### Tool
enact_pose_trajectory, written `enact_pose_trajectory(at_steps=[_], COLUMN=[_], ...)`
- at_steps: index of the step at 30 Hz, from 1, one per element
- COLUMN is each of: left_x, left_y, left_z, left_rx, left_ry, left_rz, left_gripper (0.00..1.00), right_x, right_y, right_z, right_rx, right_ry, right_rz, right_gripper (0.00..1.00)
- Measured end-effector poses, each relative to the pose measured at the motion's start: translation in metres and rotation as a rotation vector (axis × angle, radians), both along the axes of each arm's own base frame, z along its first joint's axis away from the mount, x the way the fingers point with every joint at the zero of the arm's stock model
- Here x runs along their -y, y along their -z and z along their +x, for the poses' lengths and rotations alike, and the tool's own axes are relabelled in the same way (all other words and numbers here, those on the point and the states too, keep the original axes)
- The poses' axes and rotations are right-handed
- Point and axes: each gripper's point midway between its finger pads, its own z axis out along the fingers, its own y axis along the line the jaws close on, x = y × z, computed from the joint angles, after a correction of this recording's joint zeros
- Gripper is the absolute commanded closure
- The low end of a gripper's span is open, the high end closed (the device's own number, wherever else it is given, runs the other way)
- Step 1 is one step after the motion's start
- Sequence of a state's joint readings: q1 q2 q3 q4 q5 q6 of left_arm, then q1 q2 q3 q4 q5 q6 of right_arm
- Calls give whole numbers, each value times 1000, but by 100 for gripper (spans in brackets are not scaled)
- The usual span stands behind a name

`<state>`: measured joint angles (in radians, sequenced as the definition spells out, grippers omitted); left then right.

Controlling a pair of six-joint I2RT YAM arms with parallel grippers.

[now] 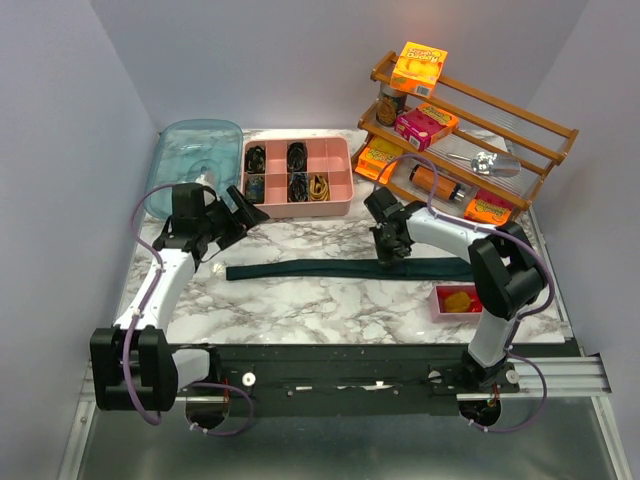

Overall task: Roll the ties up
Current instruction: Flatten out the tie at the center of the board.

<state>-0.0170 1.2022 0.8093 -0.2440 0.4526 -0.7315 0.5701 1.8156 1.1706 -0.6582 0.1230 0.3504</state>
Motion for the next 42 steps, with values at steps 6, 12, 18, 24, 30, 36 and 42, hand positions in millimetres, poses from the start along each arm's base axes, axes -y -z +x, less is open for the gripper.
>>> enact_pose_trajectory(at_steps=[6,12,18,24,30,36,42], left_x=[-16,-39,-51,-62,-66,-65,-64], left_y=[8,24,48,59,74,91,98], left_z=[-7,-15,-29,-38,-48,-58,-62], left_rx=[-44,-97,-182,-228,-269,-313,-321], left_ry=[-82,-171,-220,-269,-291,-301,-304], left_rz=[65,109,138,146,149,140,137], left_gripper=[5,7,8,10,13,16,17], right_x=[12,19,7,-47,-103,-128,-128], right_y=[0,-2,-18,-44,-29,-7,1], right_z=[-5,-10,-2,9,-9,-30,-33], right_rx=[-13,-35,-19,45,-14,-88,-111], right_ry=[9,3,-44,-174,-311,-379,-378], right_rz=[-52,-78,-55,22,73,88,81], right_gripper=[99,99,99,99,99,99,99])
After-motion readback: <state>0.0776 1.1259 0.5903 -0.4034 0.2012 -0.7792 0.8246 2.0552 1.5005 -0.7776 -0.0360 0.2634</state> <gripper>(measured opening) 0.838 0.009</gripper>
